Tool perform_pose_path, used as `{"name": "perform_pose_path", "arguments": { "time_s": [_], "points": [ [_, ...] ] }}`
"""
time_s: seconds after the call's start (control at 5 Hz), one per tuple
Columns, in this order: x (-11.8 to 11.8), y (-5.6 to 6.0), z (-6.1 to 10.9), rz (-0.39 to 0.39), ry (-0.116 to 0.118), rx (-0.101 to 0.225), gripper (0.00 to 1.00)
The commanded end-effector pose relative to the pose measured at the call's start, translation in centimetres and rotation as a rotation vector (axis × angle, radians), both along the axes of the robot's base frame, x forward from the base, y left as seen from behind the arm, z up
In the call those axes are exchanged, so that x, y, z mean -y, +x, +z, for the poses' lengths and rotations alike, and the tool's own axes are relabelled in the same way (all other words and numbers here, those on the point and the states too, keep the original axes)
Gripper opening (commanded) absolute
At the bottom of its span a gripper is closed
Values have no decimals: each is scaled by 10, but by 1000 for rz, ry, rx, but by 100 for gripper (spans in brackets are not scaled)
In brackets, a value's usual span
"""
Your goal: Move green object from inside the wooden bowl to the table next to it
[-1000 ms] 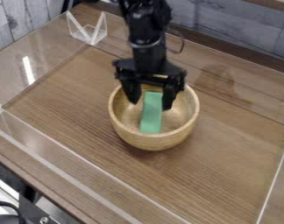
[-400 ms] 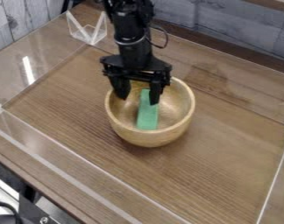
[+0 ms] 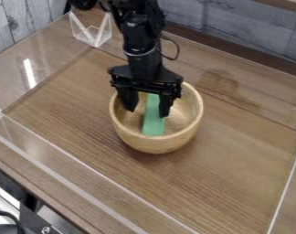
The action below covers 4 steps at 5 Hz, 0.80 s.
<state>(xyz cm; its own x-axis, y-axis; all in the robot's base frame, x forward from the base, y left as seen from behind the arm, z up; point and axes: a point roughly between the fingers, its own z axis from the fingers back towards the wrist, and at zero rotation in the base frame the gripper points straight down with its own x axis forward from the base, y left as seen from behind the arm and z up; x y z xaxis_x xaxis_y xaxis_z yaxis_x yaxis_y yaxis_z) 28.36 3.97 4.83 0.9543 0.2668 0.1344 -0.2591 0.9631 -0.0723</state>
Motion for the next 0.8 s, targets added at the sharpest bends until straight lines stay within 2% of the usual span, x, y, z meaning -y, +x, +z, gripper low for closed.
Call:
{"name": "perform_pose_path", "arguments": {
  "time_s": [0.0, 0.4, 0.6],
  "points": [
    [-7, 8, 16, -10, 3, 66, 100],
    [-28, 14, 29, -20, 1, 85, 100],
    [-21, 16, 27, -84, 2, 67, 100]
  ]
}}
